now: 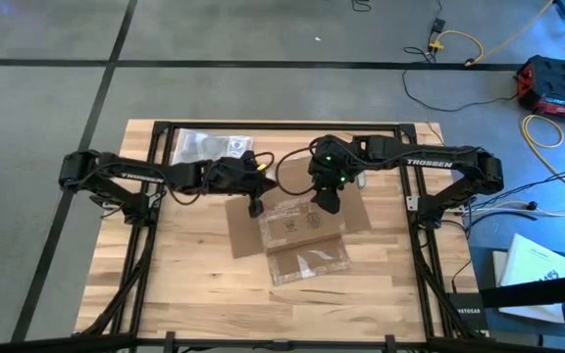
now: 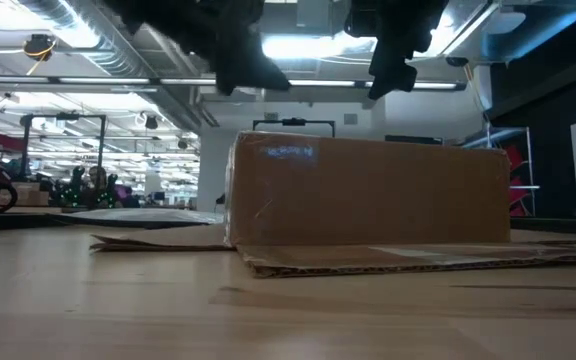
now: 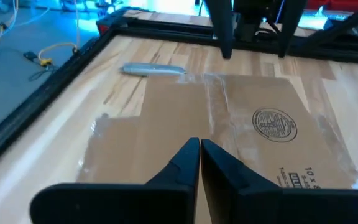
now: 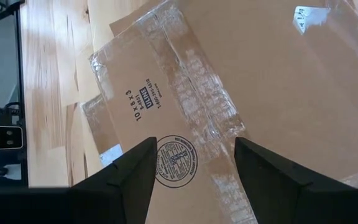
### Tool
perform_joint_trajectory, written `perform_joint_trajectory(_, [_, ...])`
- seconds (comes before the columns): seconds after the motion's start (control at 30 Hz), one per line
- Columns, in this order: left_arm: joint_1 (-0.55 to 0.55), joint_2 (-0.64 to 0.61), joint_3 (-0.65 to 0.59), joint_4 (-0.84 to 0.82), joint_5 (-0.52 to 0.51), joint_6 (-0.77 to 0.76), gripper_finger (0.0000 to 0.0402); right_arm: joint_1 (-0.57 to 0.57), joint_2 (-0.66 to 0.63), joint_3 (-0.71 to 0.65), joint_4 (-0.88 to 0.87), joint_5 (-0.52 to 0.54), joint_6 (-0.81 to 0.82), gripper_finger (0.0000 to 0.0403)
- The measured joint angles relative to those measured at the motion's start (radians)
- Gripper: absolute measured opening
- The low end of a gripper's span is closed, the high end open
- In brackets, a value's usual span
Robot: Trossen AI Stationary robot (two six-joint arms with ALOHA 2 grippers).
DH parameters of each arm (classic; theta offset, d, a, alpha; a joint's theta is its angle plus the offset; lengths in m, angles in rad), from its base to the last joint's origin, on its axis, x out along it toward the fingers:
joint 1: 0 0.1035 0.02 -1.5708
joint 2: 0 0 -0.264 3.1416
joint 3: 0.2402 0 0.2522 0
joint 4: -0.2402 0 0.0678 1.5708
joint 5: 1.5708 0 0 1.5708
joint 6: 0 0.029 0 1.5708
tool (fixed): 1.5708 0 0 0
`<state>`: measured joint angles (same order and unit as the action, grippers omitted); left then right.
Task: Unpack boxes
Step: Break down the box until it is fully flat
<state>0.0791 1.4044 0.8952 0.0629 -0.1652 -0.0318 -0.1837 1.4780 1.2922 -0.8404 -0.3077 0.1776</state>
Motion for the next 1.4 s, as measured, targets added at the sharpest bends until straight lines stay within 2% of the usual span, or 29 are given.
perform_joint_trajectory(0.1, [0.03, 0.011, 0.097, -0.156, 0.043, 0.034, 0.0, 0.0, 0.0, 0.0, 0.0, 0.0, -0.002, 0.0201])
perform_joint_trajectory(0.27, [0.087, 0.104, 0.249, -0.446, 0.148, 0.009, 0.0, 0.0, 0.0, 0.0, 0.001, 0.0, -0.002, 0.0201])
perform_joint_trajectory(0.4, [0.1, 0.204, 0.33, -0.55, 0.193, -0.017, 0.0, 0.0, 0.0, 0.0, -0.001, 0.004, -0.003, 0.0201])
perform_joint_trajectory(0.7, [0.091, 0.387, 0.345, -0.564, 0.229, -0.033, 0.0, 0.001, 0.0, 0.0, -0.022, 0.009, -0.035, 0.0201])
perform_joint_trajectory(0.97, [0.086, 0.395, 0.342, -0.545, 0.234, -0.021, 0.0, 0.052, 0.0, 0.0, -0.084, -0.011, -0.158, 0.0201])
perform_joint_trajectory(1.4, [0.082, 0.402, 0.299, -0.507, 0.233, -0.02, 0.0, 0.066, 0.0, 0.0, -0.074, 0.011, -0.17, 0.0201])
